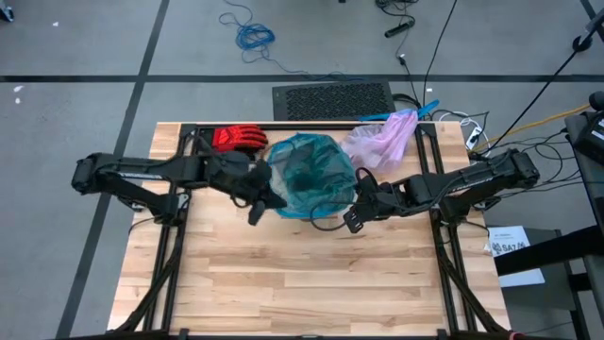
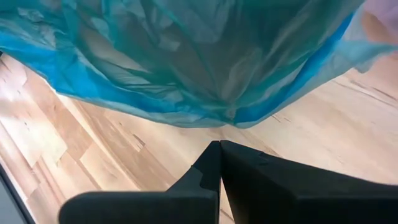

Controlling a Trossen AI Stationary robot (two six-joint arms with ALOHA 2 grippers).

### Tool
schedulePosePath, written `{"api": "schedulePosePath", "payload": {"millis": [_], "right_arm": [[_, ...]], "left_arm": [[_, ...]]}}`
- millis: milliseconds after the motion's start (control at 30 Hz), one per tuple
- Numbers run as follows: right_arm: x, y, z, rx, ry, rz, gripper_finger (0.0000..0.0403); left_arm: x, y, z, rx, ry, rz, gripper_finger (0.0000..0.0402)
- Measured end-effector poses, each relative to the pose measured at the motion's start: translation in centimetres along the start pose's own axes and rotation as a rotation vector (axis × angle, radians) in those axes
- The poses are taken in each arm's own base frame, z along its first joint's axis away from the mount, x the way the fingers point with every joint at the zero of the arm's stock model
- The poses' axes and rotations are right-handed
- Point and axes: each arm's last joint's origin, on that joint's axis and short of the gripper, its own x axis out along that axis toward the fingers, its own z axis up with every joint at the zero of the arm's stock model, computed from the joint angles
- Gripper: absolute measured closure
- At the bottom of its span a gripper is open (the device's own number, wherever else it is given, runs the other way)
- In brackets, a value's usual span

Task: Place trash/remove bag and relplace
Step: Insert the new blue trash bag into the trash bin

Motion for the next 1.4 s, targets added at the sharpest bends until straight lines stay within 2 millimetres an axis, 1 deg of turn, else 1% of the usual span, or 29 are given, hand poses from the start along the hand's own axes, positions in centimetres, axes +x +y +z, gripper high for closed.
{"api": "schedulePosePath", "payload": {"millis": [133,267,433,533,633,733,800,867,1100,1267,1333,1400], "right_arm": [[0.0,-0.1,0.0,-0.015,-0.003,-0.009,0.0403],[0.0,-0.2,0.0,-0.023,-0.021,-0.034,0.0403],[0.0,-0.4,0.0,-0.028,-0.019,-0.049,0.0403],[0.0,-0.5,-0.1,-0.031,-0.014,-0.058,0.0403],[0.0,-0.6,-0.1,-0.036,-0.008,-0.070,0.0403],[0.0,-0.6,-0.2,-0.037,-0.001,-0.070,0.0403],[0.0,-0.6,-0.2,-0.037,0.000,-0.070,0.0403],[0.0,-0.6,-0.2,-0.037,0.000,-0.069,0.0403],[0.0,-0.6,-0.2,-0.047,0.002,-0.068,0.0403],[0.0,-0.6,-0.2,-0.058,0.002,-0.068,0.0403],[0.0,-0.6,-0.2,-0.058,0.002,-0.067,0.0403],[0.0,-0.6,-0.2,-0.058,0.002,-0.067,0.0403]], "left_arm": [[2.4,0.0,-1.0,0.019,0.076,0.004,0.0402],[4.4,0.8,-2.3,0.009,0.150,0.037,0.0402],[5.8,1.7,-3.2,0.006,0.168,0.133,0.0402],[6.4,2.1,-3.4,0.010,0.164,0.181,0.0402],[7.1,2.4,-3.6,0.009,0.165,0.188,0.0402],[7.2,2.2,-3.5,0.010,0.160,0.167,0.0402],[6.8,1.9,-3.3,0.009,0.146,0.137,0.0402],[5.9,1.5,-3.0,-0.002,0.132,0.117,0.0402],[1.4,0.2,-2.2,-0.037,0.082,0.093,0.0402],[-1.5,-0.3,-2.5,-0.057,0.087,0.109,0.0402],[-2.4,-0.4,-2.4,-0.054,0.062,0.125,0.0402],[-3.2,-0.1,-2.2,-0.053,0.012,0.183,0.0402]]}}
